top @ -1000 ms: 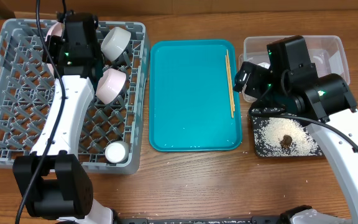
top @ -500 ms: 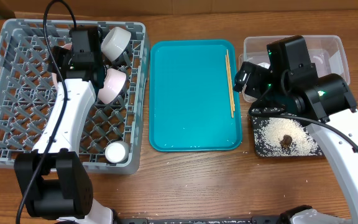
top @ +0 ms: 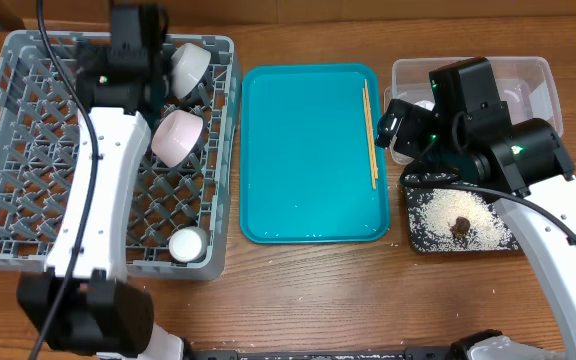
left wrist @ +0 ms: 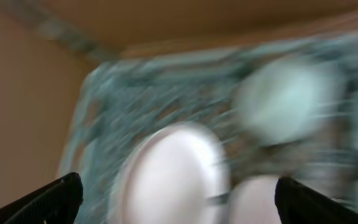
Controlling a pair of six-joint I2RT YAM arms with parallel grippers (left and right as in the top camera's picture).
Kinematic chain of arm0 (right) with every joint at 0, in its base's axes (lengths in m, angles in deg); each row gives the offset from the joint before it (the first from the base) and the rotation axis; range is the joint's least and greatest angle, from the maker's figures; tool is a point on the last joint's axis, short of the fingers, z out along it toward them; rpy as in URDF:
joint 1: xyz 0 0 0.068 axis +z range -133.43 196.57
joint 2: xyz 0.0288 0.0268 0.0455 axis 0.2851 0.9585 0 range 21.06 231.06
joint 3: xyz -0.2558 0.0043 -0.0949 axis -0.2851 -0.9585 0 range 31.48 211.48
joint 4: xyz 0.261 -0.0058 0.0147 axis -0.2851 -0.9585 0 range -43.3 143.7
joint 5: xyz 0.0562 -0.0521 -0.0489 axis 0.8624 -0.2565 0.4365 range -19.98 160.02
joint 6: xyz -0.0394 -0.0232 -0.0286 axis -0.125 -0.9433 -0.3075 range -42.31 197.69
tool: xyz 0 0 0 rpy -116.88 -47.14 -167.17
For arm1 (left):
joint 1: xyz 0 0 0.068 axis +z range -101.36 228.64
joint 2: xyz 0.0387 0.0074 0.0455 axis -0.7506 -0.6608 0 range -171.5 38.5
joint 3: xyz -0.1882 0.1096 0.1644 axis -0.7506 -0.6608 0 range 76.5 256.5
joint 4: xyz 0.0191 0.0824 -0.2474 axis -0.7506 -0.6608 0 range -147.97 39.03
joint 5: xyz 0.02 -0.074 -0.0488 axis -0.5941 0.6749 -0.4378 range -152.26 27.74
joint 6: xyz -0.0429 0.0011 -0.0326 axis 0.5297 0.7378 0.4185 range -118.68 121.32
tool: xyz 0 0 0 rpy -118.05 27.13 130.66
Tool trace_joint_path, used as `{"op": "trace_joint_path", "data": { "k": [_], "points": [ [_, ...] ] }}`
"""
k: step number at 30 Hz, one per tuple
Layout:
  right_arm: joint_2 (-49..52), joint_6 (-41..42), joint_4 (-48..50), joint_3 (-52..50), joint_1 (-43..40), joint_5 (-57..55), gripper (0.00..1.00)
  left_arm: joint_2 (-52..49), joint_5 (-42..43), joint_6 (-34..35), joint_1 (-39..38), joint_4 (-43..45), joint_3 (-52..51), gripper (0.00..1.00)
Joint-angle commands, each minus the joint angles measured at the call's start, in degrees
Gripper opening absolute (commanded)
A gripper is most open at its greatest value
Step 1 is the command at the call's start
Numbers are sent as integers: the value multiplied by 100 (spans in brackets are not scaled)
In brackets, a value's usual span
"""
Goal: Sort waste into correct bins and load items into the dishwasher
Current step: 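Carry the white plate into the dish rack and stand it upright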
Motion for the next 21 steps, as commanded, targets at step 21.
{"op": "trace_joint_path", "data": {
  "k": [21],
  "points": [
    [-11, -7, 662, -24, -17, -57, 100, -1325, 3373, 3757, -1908, 588, 385, 100]
  ]
}}
